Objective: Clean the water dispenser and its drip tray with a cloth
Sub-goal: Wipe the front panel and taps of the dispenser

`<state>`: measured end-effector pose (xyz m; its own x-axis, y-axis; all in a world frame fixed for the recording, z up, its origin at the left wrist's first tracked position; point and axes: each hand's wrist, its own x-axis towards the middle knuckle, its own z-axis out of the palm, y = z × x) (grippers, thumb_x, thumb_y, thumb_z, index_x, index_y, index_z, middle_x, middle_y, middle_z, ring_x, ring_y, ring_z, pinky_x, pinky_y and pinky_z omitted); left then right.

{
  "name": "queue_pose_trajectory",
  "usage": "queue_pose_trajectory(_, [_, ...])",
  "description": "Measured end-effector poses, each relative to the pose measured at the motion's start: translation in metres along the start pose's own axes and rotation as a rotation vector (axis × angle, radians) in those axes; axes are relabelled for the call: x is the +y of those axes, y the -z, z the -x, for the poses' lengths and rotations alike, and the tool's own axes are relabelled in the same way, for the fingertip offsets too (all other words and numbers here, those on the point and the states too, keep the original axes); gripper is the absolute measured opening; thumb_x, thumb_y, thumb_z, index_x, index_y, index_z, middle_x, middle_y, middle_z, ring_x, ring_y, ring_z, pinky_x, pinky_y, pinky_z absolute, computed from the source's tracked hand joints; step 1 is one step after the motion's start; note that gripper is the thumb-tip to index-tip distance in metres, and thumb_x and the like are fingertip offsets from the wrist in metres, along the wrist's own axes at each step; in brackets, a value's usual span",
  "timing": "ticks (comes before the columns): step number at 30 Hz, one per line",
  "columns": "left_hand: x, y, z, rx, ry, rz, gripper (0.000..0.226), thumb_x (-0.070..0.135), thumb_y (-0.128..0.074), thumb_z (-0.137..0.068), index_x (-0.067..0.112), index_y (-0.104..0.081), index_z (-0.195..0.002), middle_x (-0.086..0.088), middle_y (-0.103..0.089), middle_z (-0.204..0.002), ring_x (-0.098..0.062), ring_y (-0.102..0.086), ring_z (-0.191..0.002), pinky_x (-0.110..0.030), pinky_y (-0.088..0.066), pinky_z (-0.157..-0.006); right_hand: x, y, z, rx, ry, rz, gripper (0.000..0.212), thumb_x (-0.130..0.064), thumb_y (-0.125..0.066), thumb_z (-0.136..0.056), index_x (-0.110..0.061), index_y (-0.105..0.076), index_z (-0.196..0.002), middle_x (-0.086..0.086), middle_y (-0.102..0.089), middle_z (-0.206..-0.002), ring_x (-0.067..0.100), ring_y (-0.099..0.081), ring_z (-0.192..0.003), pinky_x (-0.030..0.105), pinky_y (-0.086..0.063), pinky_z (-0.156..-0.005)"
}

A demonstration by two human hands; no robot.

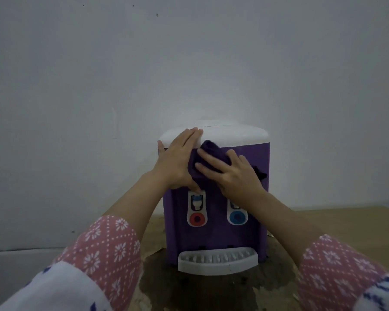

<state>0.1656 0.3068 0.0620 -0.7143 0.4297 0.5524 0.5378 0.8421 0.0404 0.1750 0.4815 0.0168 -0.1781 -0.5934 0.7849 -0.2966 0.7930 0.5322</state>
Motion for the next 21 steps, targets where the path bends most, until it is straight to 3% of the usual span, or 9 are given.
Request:
queue_pose_trajectory(5, [0.0, 0.004, 0.0, -0.022, 0.01, -0.039, 0.137, 0.043, -0.087, -0.046, 0.026, 0.003, -0.147, 0.007, 0.001, -0.156, -0.011, 0.0, -0.143, -0.067, 0.002, -0.105, 0.024, 0.009, 0.026, -0.135, 0.256, 0.15, 0.058, -0.018, -0.077, -0.063, -0.031, -0.062, -0.117, -0.005, -0.051, -0.135, 0.025, -0.061, -0.083, 0.031, -0.048, -0.061])
queue_pose_trajectory(10, [0.002, 0.004, -0.002, -0.035, 0.032, -0.009, 0.137, 0.046, -0.087, -0.045, 0.026, 0.004, -0.147, 0.008, 0.003, -0.156, -0.011, 0.003, -0.143, -0.069, 0.001, -0.105, 0.041, 0.018, 0.042, -0.078, 0.083, 0.154, 0.05, -0.011, -0.078, -0.061, -0.025, -0.068, -0.108, 0.003, -0.057, -0.129, 0.03, -0.061, -0.074, 0.033, -0.05, -0.058])
queue_pose_trajectory(15, [0.002, 0.002, 0.0, -0.02, 0.028, -0.005, 0.137, 0.046, -0.087, -0.045, 0.027, 0.003, -0.147, 0.009, 0.003, -0.156, -0.011, 0.003, -0.143, -0.07, -0.001, -0.105, 0.009, 0.012, 0.023, -0.116, 0.045, 0.124, 0.061, -0.014, -0.078, -0.06, -0.028, -0.062, -0.117, 0.001, -0.054, -0.133, 0.027, -0.061, -0.078, 0.03, -0.048, -0.056])
queue_pose_trajectory(17, [0.001, 0.003, 0.0, -0.017, 0.021, -0.017, 0.137, 0.046, -0.087, -0.045, 0.027, 0.003, -0.147, 0.009, 0.003, -0.156, -0.011, 0.002, -0.143, -0.07, -0.001, -0.104, 0.001, 0.01, 0.018, -0.085, -0.047, 0.105, 0.062, -0.011, -0.075, -0.063, -0.028, -0.06, -0.12, 0.001, -0.053, -0.134, 0.027, -0.061, -0.078, 0.029, -0.047, -0.055])
queue_pose_trajectory(21, [-0.001, 0.007, -0.001, -0.024, 0.006, -0.043, 0.134, 0.046, -0.086, -0.048, 0.026, 0.002, -0.147, 0.008, 0.002, -0.156, -0.013, 0.001, -0.143, -0.07, 0.001, -0.104, -0.019, 0.006, 0.012, 0.017, -0.496, -0.032, 0.059, 0.001, -0.071, -0.068, -0.017, -0.059, -0.123, 0.012, -0.052, -0.133, 0.036, -0.057, -0.072, 0.033, -0.05, -0.049])
